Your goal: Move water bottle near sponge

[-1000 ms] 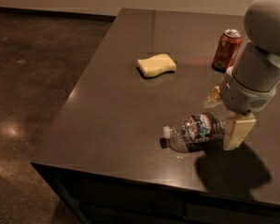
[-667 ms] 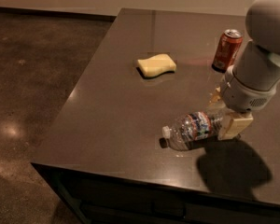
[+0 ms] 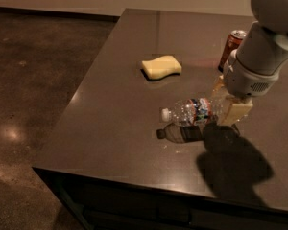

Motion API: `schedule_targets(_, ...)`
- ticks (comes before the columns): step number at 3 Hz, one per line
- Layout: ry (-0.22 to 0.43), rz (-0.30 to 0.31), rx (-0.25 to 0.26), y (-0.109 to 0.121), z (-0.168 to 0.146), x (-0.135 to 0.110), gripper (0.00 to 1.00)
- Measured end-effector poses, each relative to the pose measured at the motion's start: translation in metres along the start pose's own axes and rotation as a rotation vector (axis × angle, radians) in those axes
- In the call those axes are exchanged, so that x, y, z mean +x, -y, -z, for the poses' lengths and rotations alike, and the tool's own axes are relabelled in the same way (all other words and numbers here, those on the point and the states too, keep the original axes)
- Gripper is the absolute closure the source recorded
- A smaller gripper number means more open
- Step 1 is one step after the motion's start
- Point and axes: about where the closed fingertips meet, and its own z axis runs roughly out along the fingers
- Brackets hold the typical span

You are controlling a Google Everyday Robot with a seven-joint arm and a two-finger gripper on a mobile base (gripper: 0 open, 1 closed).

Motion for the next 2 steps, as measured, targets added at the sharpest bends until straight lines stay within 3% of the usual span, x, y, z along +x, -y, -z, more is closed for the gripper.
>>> schedule_targets(2, 0.005, -0.12, 0.062, 0.057, -0.009, -0.015, 1.0)
